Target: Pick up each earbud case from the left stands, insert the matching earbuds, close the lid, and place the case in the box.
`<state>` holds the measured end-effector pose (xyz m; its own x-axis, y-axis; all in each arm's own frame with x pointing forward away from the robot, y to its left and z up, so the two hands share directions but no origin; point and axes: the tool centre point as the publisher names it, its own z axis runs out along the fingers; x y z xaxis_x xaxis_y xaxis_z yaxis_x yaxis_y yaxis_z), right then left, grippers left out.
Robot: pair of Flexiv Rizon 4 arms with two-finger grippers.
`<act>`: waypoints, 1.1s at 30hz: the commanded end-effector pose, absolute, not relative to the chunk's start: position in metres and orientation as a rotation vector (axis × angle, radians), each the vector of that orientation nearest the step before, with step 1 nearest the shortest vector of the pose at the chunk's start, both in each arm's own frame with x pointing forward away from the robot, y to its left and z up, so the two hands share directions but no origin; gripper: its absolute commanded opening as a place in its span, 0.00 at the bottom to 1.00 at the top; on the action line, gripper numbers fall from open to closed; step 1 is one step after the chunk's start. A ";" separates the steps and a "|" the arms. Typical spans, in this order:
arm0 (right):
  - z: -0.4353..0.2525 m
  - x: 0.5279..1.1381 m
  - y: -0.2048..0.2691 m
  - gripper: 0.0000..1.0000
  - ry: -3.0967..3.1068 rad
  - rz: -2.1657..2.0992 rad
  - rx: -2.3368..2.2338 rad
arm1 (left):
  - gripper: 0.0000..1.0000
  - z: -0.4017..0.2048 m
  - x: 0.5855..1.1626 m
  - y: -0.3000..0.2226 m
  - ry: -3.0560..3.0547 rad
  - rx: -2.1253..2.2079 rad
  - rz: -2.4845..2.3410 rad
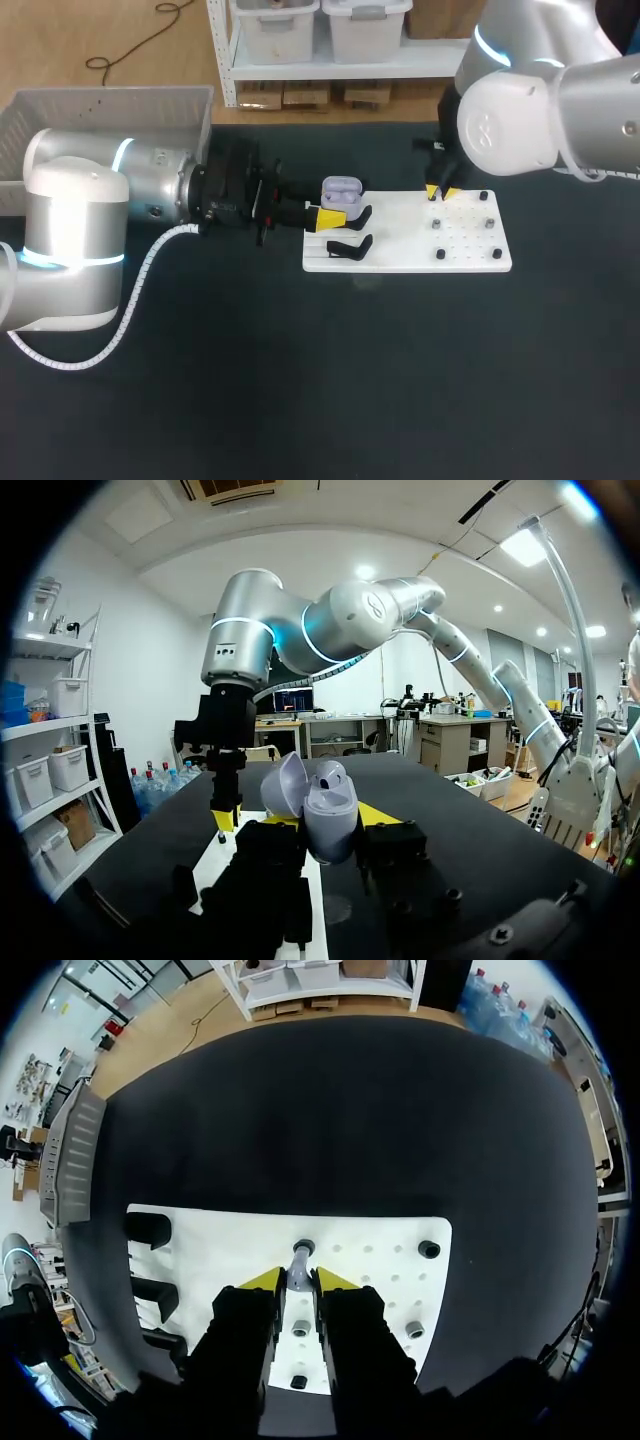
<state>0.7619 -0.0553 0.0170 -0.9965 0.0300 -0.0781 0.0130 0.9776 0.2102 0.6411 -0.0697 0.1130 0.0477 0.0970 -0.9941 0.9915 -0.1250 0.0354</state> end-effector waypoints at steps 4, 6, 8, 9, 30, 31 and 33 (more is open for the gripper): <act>0.026 0.753 -0.057 0.00 3.034 0.315 0.037 | 0.00 0.112 0.640 -0.070 1.190 1.391 -1.215; 0.030 0.751 -0.058 0.00 3.034 0.315 0.037 | 0.00 0.112 0.640 -0.070 1.190 1.391 -1.215; 0.034 0.748 -0.057 0.00 3.033 0.316 0.033 | 0.00 0.112 0.640 -0.070 1.190 1.391 -1.215; 0.038 0.746 -0.057 0.00 3.032 0.319 0.028 | 0.00 0.112 0.640 -0.070 1.190 1.391 -1.215; 0.175 0.678 -0.037 0.00 3.001 0.305 -0.400 | 0.00 0.112 0.640 -0.070 1.190 1.391 -1.215; 0.181 0.674 -0.034 0.00 2.996 0.303 -0.436 | 0.00 0.112 0.640 -0.070 1.190 1.391 -1.215; 0.193 0.665 -0.026 0.00 2.985 0.309 -0.507 | 0.00 0.112 0.640 -0.070 1.190 1.391 -1.215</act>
